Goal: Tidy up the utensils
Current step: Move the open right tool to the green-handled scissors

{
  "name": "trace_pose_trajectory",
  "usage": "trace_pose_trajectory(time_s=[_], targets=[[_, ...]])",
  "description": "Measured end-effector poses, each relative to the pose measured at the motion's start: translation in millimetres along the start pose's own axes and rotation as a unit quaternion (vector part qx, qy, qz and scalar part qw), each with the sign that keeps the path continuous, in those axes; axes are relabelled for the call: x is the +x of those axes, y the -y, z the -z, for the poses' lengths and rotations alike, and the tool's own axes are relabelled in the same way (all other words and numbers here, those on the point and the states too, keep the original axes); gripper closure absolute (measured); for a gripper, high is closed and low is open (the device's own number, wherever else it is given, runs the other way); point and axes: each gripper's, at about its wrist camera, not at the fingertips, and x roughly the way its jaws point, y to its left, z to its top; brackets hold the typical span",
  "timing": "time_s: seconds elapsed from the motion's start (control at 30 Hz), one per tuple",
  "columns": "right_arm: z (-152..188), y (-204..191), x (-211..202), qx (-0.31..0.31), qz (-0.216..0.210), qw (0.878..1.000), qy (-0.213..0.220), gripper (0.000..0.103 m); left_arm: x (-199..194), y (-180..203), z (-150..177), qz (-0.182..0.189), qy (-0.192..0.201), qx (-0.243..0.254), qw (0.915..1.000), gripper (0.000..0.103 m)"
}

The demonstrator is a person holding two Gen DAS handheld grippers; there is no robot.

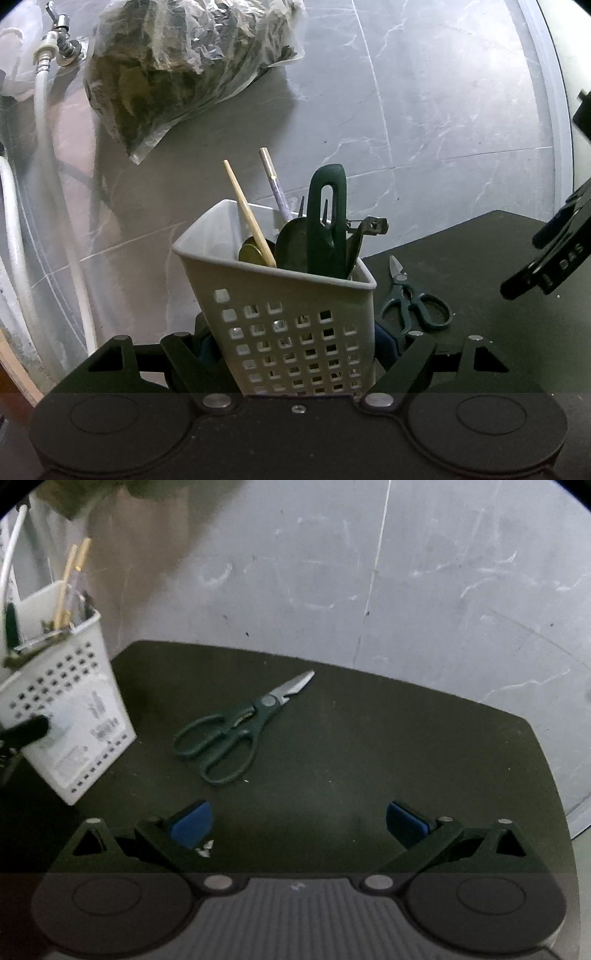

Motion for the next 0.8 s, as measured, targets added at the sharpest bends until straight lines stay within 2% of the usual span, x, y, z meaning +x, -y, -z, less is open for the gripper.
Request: trace_pose_trajectory(time_s=[0.3, 0.47, 0.53, 0.67, 0.73, 0.8], targets=[[-19, -6, 40, -0.106, 0.015, 0.994, 0.007, 0.0, -5, 4, 0, -0.02, -0.008, -0.008, 0.9997, 0.022], [-26, -19, 66, -0.155, -0.011, 0.988, -0.011, 0.0, -7, 7, -1, -0.033, -0.013, -0.013, 0.9993, 0.022], [-28, -31, 69, -0.178, -0.045, 0.983, -0.005, 0.0, -8, 7, -1, -0.038, -0.015, -0.016, 0.999, 0.022], [-35, -54, 64, -0.261, -0.108, 0.959, 0.029, 0.0, -9, 8, -2, -0.045, -0.017, -0.02, 0.9986, 0.022], [-43, -58, 62, -0.316, -0.123, 0.94, 0.041, 0.0, -9, 8, -2, -0.049, -0.017, -0.022, 0.9984, 0.022], [-50, -55, 65, -0.369, -0.119, 0.921, 0.045, 0.0, -9, 8, -3, -0.052, -0.018, -0.023, 0.9982, 0.022]])
